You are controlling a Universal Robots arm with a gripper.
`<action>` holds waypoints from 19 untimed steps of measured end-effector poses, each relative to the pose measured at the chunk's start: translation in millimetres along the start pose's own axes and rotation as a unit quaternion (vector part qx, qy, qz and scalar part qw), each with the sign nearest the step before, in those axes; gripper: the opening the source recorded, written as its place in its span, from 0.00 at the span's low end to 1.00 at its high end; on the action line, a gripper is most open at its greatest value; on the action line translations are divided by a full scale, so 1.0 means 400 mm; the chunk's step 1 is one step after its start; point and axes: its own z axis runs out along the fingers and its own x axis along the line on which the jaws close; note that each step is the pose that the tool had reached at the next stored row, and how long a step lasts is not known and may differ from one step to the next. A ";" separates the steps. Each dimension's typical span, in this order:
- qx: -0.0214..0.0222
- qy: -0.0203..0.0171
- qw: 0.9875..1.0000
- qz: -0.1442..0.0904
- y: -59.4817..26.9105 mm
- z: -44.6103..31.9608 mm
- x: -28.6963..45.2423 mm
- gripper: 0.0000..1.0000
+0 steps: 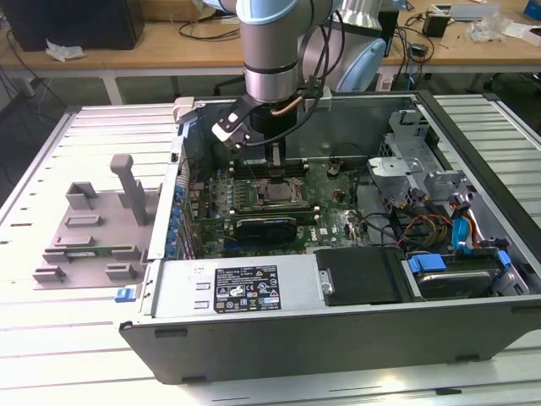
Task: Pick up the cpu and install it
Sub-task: 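Close the cpu cover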
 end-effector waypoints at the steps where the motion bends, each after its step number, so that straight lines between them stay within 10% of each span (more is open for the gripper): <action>1: 0.000 0.000 1.000 0.000 -0.008 0.000 -0.002 0.11; 11: 0.000 -0.002 1.000 -0.001 -0.059 0.031 -0.004 0.11; 19: -0.002 -0.002 1.000 -0.001 -0.069 -0.003 -0.005 0.11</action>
